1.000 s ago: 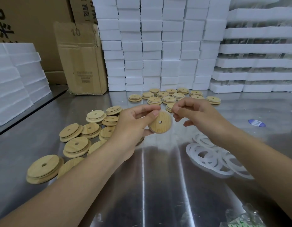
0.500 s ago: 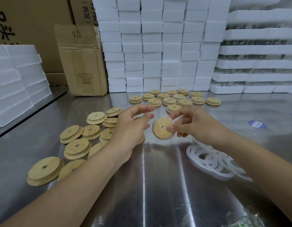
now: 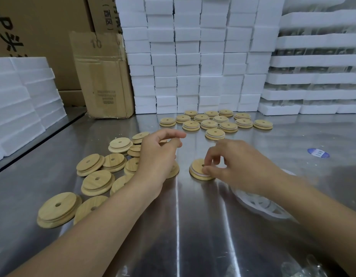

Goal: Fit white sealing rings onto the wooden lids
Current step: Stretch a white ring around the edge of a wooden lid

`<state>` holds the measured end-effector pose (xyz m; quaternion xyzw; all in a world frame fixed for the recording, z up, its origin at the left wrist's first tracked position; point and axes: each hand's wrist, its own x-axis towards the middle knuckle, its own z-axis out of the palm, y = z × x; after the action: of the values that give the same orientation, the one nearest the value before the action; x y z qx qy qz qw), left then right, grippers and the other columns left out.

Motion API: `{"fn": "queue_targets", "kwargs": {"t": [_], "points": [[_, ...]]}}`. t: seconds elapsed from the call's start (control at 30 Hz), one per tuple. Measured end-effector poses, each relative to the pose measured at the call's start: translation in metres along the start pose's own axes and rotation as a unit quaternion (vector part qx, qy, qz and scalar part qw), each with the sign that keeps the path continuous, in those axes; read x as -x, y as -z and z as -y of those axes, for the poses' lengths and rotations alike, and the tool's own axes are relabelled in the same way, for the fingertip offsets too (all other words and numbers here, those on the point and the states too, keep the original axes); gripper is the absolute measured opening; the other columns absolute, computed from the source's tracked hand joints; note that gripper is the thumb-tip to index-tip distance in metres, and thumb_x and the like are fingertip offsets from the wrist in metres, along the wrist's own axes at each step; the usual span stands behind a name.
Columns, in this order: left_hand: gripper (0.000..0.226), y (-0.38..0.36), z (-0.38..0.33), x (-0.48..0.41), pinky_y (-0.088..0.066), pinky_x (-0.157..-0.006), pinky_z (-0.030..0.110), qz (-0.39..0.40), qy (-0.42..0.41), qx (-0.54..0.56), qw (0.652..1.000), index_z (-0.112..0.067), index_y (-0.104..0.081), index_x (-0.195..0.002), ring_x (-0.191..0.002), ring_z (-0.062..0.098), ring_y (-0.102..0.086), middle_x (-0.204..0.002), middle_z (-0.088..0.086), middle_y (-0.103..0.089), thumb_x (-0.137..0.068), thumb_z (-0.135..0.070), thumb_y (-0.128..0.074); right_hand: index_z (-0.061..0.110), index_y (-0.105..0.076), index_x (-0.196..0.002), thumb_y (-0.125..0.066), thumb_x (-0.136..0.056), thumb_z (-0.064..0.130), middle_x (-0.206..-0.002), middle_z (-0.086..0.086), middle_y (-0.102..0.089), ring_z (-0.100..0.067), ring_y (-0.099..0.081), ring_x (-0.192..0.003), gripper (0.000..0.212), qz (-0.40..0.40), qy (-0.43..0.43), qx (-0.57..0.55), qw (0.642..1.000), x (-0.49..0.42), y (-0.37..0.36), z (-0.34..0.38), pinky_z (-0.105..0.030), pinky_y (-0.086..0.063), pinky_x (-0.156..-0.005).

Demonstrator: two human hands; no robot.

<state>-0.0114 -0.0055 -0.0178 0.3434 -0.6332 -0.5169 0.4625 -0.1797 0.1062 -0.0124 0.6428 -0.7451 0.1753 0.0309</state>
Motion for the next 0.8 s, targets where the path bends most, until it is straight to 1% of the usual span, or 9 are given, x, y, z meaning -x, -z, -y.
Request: {"fn": "queue_targets", "kwargs": {"t": [0.2, 0.33, 0.47, 0.5, 0.53, 0.6, 0.67, 0.73, 0.8], "points": [[0.033, 0.001, 0.0, -0.001, -0.049, -0.07, 0.021, -0.016, 0.003, 0.008, 1.0, -0.035, -0.082, -0.084, -0.08, -0.003, -0.067, -0.091, -0.007, -0.077, -0.098, -0.012, -0.062, 0.034, -0.061, -0.092, -0.062, -0.091, 0.062, -0.093, 0.016, -0.057, -0.007, -0.054, -0.094, 0.029, -0.005, -0.027, -0.011, 1.0, 0.003, -0.007, 0.009, -0.039, -0.054, -0.083], [0.033, 0.0, -0.001, -0.001, -0.051, -0.072, 0.023, -0.023, 0.003, 0.006, 1.0, -0.033, -0.082, -0.084, -0.087, 0.013, -0.07, -0.093, -0.002, -0.078, -0.097, -0.011, -0.062, 0.034, -0.059, -0.101, -0.058, -0.09, 0.068, -0.101, 0.014, -0.051, -0.01, -0.045, -0.109, 0.035, 0.016, -0.02, 0.004, 1.0, 0.004, -0.01, 0.013, -0.034, -0.048, -0.089], [0.032, 0.0, -0.003, -0.001, -0.051, -0.078, 0.029, -0.031, 0.002, 0.007, 0.999, -0.03, -0.082, -0.085, -0.097, 0.018, -0.072, -0.096, 0.002, -0.078, -0.096, -0.008, -0.061, 0.032, -0.063, -0.083, -0.057, -0.086, 0.074, -0.109, 0.017, -0.053, -0.013, -0.045, -0.119, 0.043, 0.009, -0.042, -0.006, 0.999, 0.005, -0.008, 0.018, -0.033, -0.042, -0.096], [0.032, 0.0, -0.003, -0.002, -0.05, -0.079, 0.029, -0.031, 0.001, 0.007, 1.0, -0.03, -0.082, -0.084, -0.097, 0.016, -0.072, -0.097, 0.002, -0.078, -0.096, -0.008, -0.061, 0.036, -0.067, -0.088, -0.049, -0.084, 0.082, -0.124, 0.018, -0.054, -0.014, -0.043, -0.13, 0.05, 0.009, -0.051, 0.007, 0.999, 0.006, -0.006, 0.018, -0.037, -0.04, -0.104], [0.032, 0.001, -0.003, -0.002, -0.05, -0.078, 0.028, -0.032, 0.0, 0.006, 0.999, -0.03, -0.082, -0.084, -0.097, 0.014, -0.071, -0.096, 0.001, -0.078, -0.097, -0.009, -0.061, 0.045, -0.07, -0.107, -0.035, -0.081, 0.091, -0.146, 0.019, -0.046, -0.016, -0.033, -0.144, 0.063, 0.014, -0.062, 0.039, 0.997, 0.007, -0.004, 0.018, -0.042, -0.034, -0.113], [0.033, 0.002, -0.002, -0.002, -0.049, -0.078, 0.027, -0.037, 0.0, 0.008, 0.999, -0.03, -0.082, -0.083, -0.098, 0.011, -0.072, -0.093, -0.006, -0.078, -0.096, -0.009, -0.061, 0.053, -0.041, -0.152, -0.012, -0.074, 0.1, -0.172, 0.019, -0.011, -0.02, -0.006, -0.159, 0.096, 0.017, -0.078, 0.101, 0.992, 0.007, -0.003, 0.017, -0.048, -0.018, -0.124], [0.033, 0.002, -0.003, -0.002, -0.048, -0.08, 0.026, -0.039, -0.002, 0.015, 0.999, -0.03, -0.082, -0.081, -0.101, 0.008, -0.071, -0.091, -0.015, -0.077, -0.095, -0.007, -0.062, 0.045, -0.024, -0.163, -0.008, -0.073, 0.101, -0.174, 0.019, -0.006, -0.02, 0.0, -0.161, 0.106, 0.009, -0.088, 0.103, 0.991, 0.008, -0.003, 0.015, -0.049, -0.013, -0.127], [0.034, 0.003, -0.003, -0.003, -0.049, -0.079, 0.026, -0.042, -0.006, 0.017, 0.999, -0.031, -0.082, -0.081, -0.099, 0.007, -0.071, -0.092, -0.015, -0.078, -0.095, -0.007, -0.061, 0.041, -0.024, -0.164, -0.01, -0.075, 0.1, -0.173, 0.018, -0.013, -0.019, -0.004, -0.161, 0.108, 0.001, -0.09, 0.093, 0.992, 0.007, -0.003, 0.014, -0.049, -0.016, -0.127], [0.035, 0.006, -0.003, -0.007, -0.051, -0.068, 0.021, -0.05, -0.013, 0.014, 0.999, -0.032, -0.082, -0.082, -0.09, 0.007, -0.07, -0.092, -0.01, -0.077, -0.095, -0.008, -0.06, 0.039, -0.027, -0.163, -0.01, -0.076, 0.099, -0.171, 0.018, -0.019, -0.018, -0.011, -0.159, 0.107, -0.003, -0.086, 0.095, 0.992, 0.005, -0.003, 0.015, -0.049, -0.02, -0.125]]}}
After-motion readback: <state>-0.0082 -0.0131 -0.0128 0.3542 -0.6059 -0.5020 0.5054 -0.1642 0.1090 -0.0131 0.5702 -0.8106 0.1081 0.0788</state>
